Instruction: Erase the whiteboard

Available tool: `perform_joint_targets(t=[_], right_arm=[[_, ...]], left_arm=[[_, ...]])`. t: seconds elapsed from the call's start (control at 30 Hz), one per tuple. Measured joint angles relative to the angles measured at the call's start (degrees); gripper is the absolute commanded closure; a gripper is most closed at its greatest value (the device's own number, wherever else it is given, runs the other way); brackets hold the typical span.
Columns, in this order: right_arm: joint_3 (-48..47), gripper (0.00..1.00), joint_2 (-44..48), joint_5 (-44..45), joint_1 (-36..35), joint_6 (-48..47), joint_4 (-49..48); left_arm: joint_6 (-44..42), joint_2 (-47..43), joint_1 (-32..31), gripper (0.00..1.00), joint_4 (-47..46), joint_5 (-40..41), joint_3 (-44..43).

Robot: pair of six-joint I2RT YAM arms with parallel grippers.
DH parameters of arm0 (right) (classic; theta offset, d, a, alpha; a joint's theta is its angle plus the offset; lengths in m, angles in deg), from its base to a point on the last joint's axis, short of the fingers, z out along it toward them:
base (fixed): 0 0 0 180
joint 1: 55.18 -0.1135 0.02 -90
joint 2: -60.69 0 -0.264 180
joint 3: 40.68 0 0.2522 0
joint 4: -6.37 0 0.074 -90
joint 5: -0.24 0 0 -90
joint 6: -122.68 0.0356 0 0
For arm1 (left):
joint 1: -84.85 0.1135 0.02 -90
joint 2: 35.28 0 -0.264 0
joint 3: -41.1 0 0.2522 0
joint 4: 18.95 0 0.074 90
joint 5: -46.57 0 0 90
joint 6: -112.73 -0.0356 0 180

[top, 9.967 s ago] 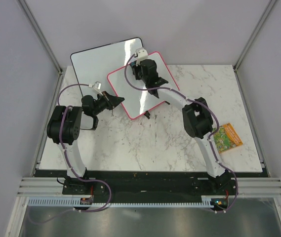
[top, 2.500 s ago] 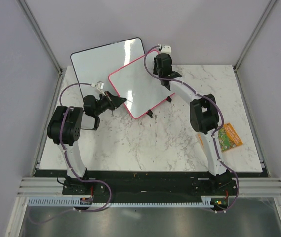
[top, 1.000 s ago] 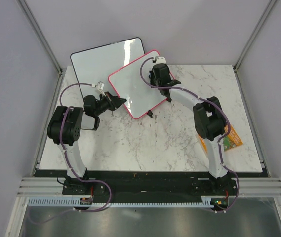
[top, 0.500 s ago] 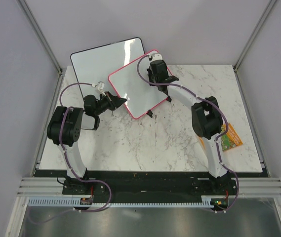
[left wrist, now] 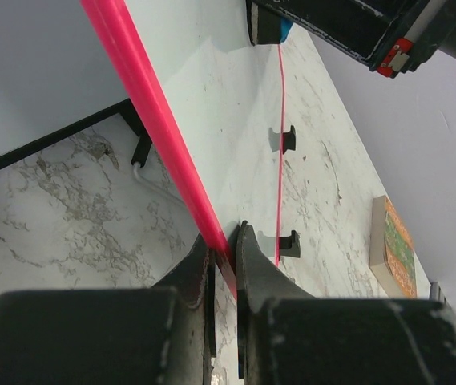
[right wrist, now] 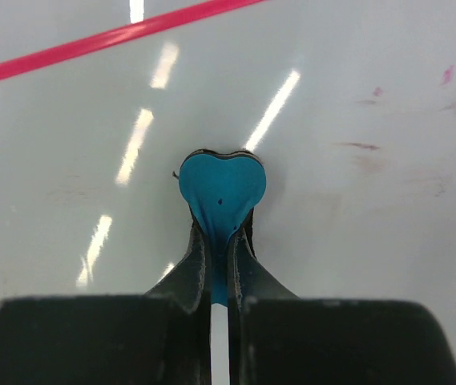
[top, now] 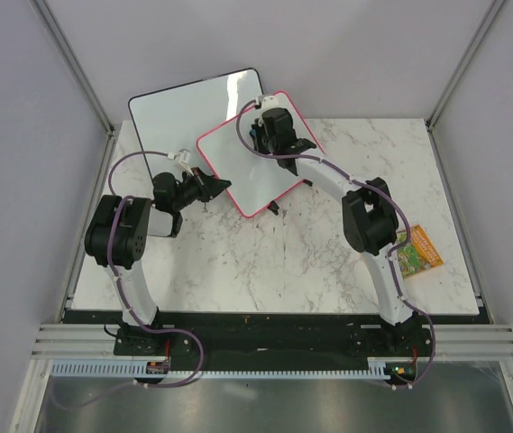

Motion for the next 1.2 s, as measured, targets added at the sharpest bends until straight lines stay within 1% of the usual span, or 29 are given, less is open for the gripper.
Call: perform_joint_targets(t=[0.1, 0.27, 0.4, 0.47, 0.63, 0.8, 1.1, 1.2], right_arm=[[-1.9, 1.00, -1.0, 0.2, -1.6, 0.0, -0.1], [-3.7, 1.00, -1.8, 5.9, -4.3, 0.5, -0.6], [-3.7, 1.00, -1.8, 9.2, -4.5, 2.2, -0.8], [-3.7, 1.00, -1.8, 8.8, -3.7, 3.6, -0.8], [-3.9, 1.00, -2.0, 4.4, -0.5, 7.5, -1.4], [-6.3, 1.00, -3.7, 0.2, 3.5, 10.6, -1.6], [-11.0, 1.00, -7.0, 0.5, 7.9, 13.0, -1.3], [-12.3, 1.00, -7.8, 2.4, 9.1, 13.1, -0.5]], left_arm=[[-0.2, -0.3, 0.0, 0.98, 0.8, 0.3, 0.0], [-0.5, -0.3, -0.1, 0.98, 1.1, 0.4, -0.1], [-0.8, -0.3, -0.3, 0.98, 1.1, 0.5, -0.3], [-0.9, -0.3, -0.5, 0.98, 1.2, 0.7, -0.6], [-1.2, -0.3, -0.9, 0.98, 1.5, 1.4, -0.9], [-1.3, -0.3, -1.3, 0.98, 1.5, 1.8, -1.2], [-1.3, -0.8, -1.6, 0.98, 1.6, 2.0, -1.5], [-1.6, -1.0, -1.7, 0.98, 1.6, 1.9, -1.5]])
